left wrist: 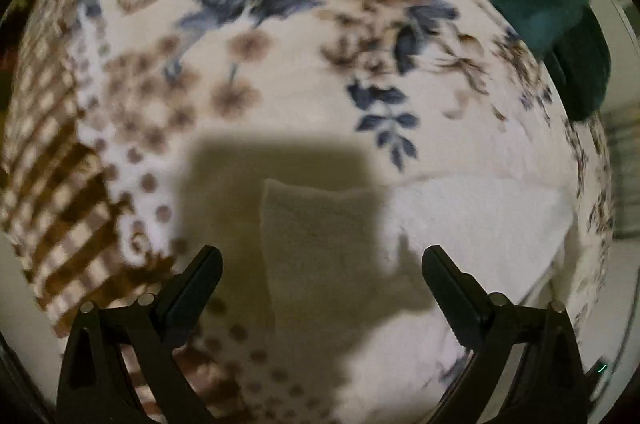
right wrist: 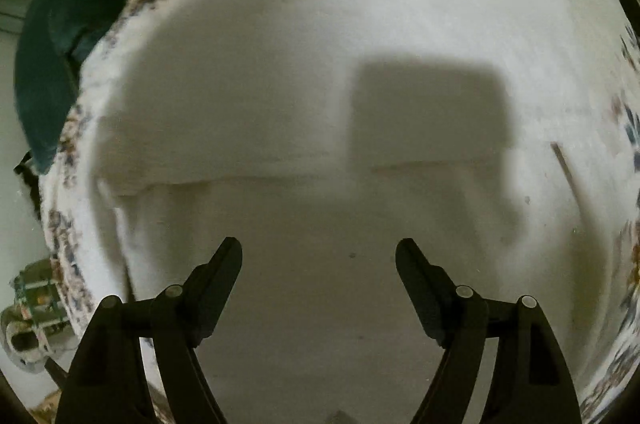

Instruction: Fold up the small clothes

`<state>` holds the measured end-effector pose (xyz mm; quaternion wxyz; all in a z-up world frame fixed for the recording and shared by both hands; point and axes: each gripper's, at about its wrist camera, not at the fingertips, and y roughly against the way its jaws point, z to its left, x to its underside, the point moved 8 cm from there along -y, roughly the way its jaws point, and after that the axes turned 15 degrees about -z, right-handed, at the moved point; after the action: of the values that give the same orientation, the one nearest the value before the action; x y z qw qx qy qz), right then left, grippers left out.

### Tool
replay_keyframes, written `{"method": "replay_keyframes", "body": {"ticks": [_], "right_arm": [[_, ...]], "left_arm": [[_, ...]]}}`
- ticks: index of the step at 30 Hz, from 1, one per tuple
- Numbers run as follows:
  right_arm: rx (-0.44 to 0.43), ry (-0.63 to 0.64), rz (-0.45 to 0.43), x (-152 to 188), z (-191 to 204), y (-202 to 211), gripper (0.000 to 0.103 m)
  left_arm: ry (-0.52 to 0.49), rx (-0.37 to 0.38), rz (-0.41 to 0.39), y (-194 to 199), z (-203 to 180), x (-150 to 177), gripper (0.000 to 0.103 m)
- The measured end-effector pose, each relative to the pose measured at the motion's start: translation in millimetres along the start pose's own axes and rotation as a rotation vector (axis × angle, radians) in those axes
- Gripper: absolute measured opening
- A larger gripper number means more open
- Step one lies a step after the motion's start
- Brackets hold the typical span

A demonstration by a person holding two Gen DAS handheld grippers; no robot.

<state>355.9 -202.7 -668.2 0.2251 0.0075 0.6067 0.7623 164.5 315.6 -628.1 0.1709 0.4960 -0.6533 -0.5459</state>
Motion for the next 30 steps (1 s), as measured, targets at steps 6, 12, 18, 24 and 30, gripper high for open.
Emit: {"method": "replay_keyframes", "body": {"ticks": [6, 12, 18, 24, 30], "right_arm": [[0.000, 0.029, 0.025, 9, 7, -5, 0.081], [-0.013, 0.064, 0.011, 4, 31, 0, 0.081], [-0.003, 0.076, 0.002, 2, 61, -7, 0.081], [-0.011, 0.037, 0.021, 7, 85, -16, 0.083], [0.030, 0.059, -0.011, 7, 105, -29, 0.083]], "left_arm": [[-0.139, -0.052, -0.054, -7, -20, -8, 0.010], [-0.157, -0.062, -0.268, 26, -28, -98, 0.009], [-0.031, 0.028, -0.214, 3, -27, -151, 0.020], [0.110, 0.107, -0.113, -2, -20, -103, 0.066], [0.432, 0.186, -0.036, -31, 2, -60, 0.066]]}}
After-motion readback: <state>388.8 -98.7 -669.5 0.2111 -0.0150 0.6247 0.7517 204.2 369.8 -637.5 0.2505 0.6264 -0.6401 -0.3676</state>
